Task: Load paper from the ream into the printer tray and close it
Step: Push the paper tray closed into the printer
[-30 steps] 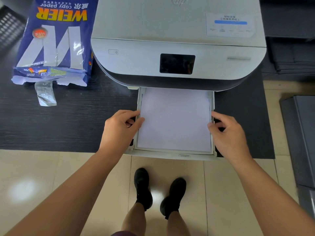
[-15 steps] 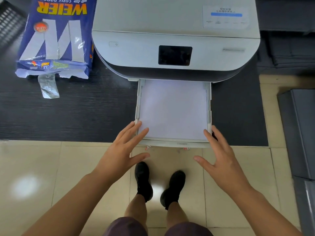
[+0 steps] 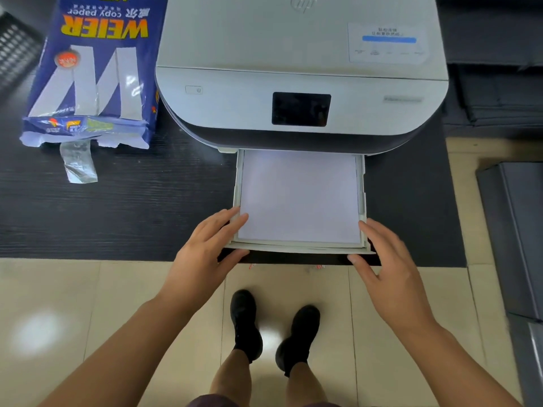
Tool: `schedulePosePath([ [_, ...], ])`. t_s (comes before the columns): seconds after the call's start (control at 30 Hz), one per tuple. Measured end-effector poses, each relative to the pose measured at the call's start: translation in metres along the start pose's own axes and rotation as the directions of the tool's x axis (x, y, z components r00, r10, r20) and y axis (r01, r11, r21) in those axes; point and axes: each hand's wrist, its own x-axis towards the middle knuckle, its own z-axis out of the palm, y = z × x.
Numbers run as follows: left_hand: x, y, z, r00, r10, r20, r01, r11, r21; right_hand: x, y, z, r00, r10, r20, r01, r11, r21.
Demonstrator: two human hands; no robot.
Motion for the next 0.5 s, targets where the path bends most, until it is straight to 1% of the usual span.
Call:
schedulePosePath([
  [0.17,0.024,0.0,0.004,0.983,-0.128,-0.132,0.124,0.992,-0.034,0.029,-0.008,0.001,0.996,0.038,-0.075,-0.033,0.997,0.065],
  [0.27,0.043,0.0,0.006,0.951,-0.241,-0.196,0.235,0.971,-0.055,0.048,-0.015,0.002,0.98,0.154,-0.128,-0.137,0.981,0.139],
  [0.4,0.072,0.001,0.003,0.926,-0.275,-0.258,0.269,0.961,-0.06,0.075,-0.023,0.0,0.95,0.245,-0.192,-0.204,0.956,0.21],
  [0.5,0.091,-0.003,0.0,0.899,-0.333,-0.283,0.305,0.942,-0.14,0.095,-0.026,-0.004,0.937,0.275,-0.217,-0.225,0.947,0.228],
])
